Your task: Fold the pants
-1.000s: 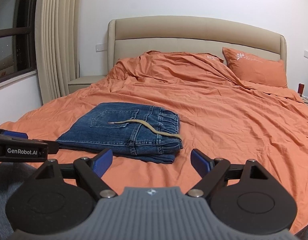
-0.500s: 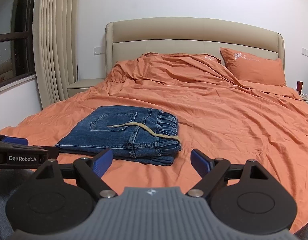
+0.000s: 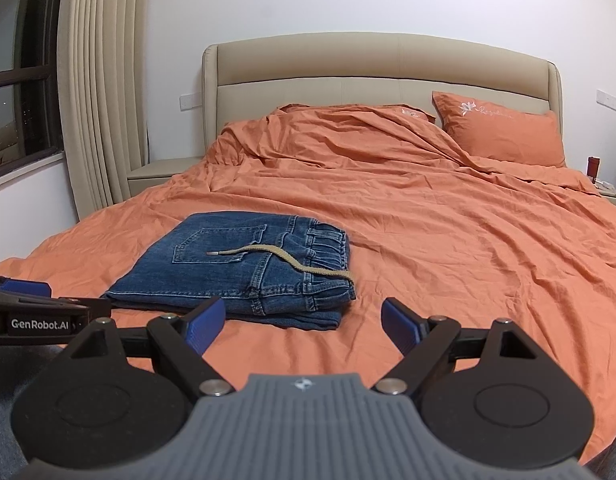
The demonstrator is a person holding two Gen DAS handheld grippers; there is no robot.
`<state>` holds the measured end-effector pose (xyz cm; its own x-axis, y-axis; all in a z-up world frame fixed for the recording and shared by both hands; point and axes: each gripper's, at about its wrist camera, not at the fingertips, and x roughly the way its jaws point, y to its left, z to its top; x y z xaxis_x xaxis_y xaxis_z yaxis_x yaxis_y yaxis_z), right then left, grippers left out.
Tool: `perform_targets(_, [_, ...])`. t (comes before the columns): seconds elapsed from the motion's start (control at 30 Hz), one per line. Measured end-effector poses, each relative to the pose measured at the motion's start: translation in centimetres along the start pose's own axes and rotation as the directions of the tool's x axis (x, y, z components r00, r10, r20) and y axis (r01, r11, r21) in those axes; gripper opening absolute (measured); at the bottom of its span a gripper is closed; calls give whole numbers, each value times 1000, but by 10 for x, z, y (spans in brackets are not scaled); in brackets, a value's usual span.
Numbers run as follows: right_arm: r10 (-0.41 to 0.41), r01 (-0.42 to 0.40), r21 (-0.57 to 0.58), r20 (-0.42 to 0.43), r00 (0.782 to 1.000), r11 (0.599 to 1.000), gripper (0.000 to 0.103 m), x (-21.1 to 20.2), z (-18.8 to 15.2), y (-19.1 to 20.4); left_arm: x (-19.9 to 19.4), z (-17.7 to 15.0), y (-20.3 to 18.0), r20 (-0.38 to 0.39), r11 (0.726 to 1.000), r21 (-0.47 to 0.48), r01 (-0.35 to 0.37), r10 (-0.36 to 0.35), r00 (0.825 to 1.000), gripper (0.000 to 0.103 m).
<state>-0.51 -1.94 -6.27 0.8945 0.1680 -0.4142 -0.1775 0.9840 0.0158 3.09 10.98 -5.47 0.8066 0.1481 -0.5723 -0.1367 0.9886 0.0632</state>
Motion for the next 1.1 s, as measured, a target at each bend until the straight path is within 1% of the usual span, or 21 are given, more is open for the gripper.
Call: perform_targets(1.1, [-10, 10, 32, -17, 1000, 999, 82, 4, 1, -3, 2, 0, 1, -6, 1000, 11, 4, -4, 1000, 88])
